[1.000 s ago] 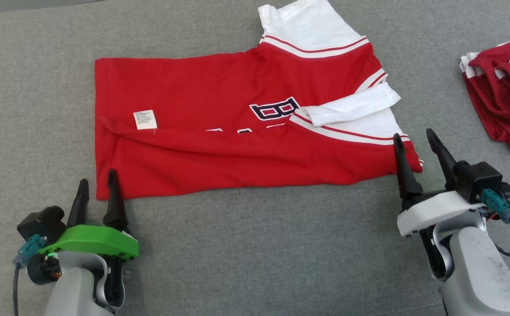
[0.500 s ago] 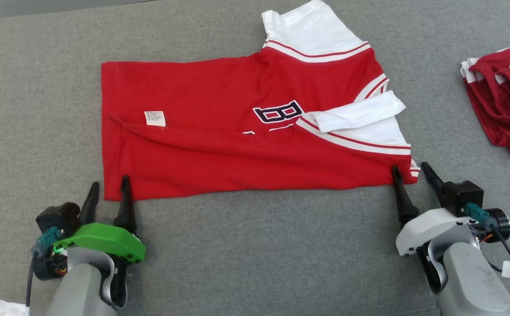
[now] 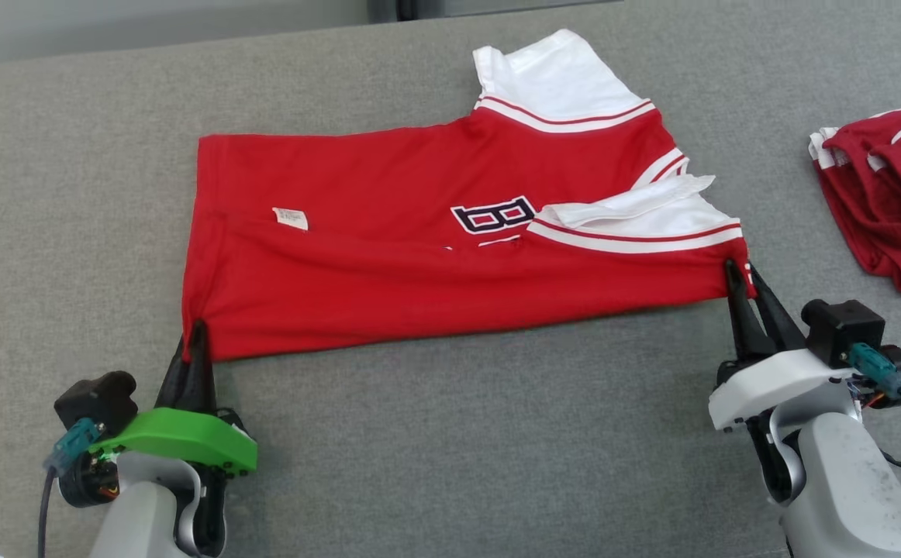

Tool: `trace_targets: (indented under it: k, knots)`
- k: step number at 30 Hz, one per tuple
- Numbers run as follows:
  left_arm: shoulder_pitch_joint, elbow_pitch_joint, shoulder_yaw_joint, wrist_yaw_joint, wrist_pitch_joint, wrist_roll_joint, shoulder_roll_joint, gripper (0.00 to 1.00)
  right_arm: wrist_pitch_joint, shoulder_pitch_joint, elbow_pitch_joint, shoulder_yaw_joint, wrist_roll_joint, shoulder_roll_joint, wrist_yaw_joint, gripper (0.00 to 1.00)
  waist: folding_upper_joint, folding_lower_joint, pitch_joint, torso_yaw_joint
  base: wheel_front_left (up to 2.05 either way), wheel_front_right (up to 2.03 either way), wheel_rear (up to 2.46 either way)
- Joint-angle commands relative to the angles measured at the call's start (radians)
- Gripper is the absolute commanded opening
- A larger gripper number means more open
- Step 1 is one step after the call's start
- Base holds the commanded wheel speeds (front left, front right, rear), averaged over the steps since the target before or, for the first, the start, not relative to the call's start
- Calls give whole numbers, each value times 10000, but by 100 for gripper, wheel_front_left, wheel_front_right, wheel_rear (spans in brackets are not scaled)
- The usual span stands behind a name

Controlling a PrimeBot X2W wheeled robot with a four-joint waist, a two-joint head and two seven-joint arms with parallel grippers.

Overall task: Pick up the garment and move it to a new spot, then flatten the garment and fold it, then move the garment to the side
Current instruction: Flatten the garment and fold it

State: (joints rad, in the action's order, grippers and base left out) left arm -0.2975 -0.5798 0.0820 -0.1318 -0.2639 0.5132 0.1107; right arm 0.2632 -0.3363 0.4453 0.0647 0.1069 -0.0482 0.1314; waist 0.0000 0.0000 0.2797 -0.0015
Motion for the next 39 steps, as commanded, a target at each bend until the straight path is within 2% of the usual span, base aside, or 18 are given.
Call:
trace_targets:
  k: [1,9,15,16,17,18,24,28,35,39]
  knots:
    - [271,197,-192,30,0,-102,-20,0,17,293,-176,91,152,-52,-16,0,0,0,-449,164,0,0,0]
    - [1780,458,-385,30,0,-534,-356,0,18,1775,-414,269,441,-62,-18,0,0,0,-1577,446,0,0,0]
    - [2710,-10,-314,30,0,-605,-515,0,18,2623,21,166,406,-62,-18,0,0,0,-1702,456,0,0,0]
    - [2738,-82,-306,30,0,-631,-527,31,18,2642,104,149,382,-62,-18,30,0,0,-1671,453,0,0,0]
    - [2706,-141,-333,30,0,-649,-542,100,18,2614,144,147,378,-65,-18,81,0,0,-1610,452,0,0,0]
    - [2622,-165,-363,30,0,-675,-551,100,17,2562,169,150,355,-62,-16,100,0,0,-1554,451,0,0,0]
    - [1552,196,-504,28,0,-767,-571,100,17,1713,68,164,-95,-49,-16,100,0,0,-925,404,0,0,0]
    - [291,-22,-565,28,1,-1013,-475,100,18,775,61,-11,-408,-48,-16,100,0,0,-339,328,0,0,0]
    - [-2148,-1895,-169,28,1,-926,289,100,18,-1156,753,-544,-1081,-51,-16,100,0,0,594,184,0,0,0]
    - [-3044,-2787,131,28,1,-718,477,100,18,-2251,1333,-872,-1393,-49,-16,100,0,0,1011,148,0,0,0]
